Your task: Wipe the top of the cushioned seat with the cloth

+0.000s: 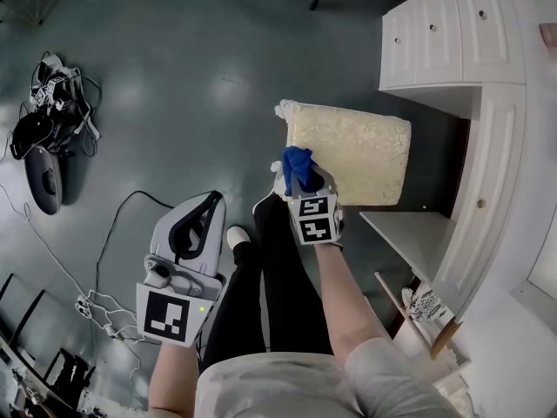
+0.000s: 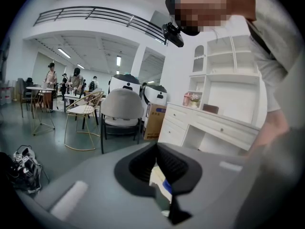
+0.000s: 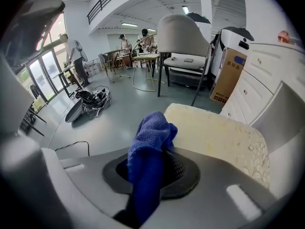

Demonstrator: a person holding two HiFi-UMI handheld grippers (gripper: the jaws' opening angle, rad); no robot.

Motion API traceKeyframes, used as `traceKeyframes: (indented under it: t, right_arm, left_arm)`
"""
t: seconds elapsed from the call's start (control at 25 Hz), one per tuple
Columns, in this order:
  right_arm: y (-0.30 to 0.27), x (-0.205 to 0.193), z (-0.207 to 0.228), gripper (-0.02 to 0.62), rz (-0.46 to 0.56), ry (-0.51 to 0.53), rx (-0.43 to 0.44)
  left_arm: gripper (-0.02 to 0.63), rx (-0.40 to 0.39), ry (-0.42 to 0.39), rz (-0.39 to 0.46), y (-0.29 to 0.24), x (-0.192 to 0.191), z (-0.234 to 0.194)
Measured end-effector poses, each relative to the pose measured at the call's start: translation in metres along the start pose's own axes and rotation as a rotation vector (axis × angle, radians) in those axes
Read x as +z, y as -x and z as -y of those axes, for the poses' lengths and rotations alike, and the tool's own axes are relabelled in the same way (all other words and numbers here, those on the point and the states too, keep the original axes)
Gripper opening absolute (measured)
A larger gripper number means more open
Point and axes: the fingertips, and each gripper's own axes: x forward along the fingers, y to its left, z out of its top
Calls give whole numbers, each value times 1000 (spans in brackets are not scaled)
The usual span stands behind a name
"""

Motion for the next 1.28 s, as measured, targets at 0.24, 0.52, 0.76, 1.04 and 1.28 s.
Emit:
traceKeyframes:
  t: [0.24,0.52,0.76,1.04,1.28]
  right_arm:
    - [10,-17,-11,72,12,-15,6]
    - [11,-22,-13,72,23,64,42]
    - [19,-32,5,74,36,38,37]
    - [33,-55,45,74,35,-3,-7]
    - [46,-73,80,75,25,-31,-53]
  left_arm:
    - [0,-4,-7,5,8,-2,1]
    - [0,-6,-14,-13,11,-7,6]
    - [0,-3,-26,9,-1,2,16]
    - [0,-22,-35,24,-18,8,35]
    - [0,-68,-44,-5,-34,7,56]
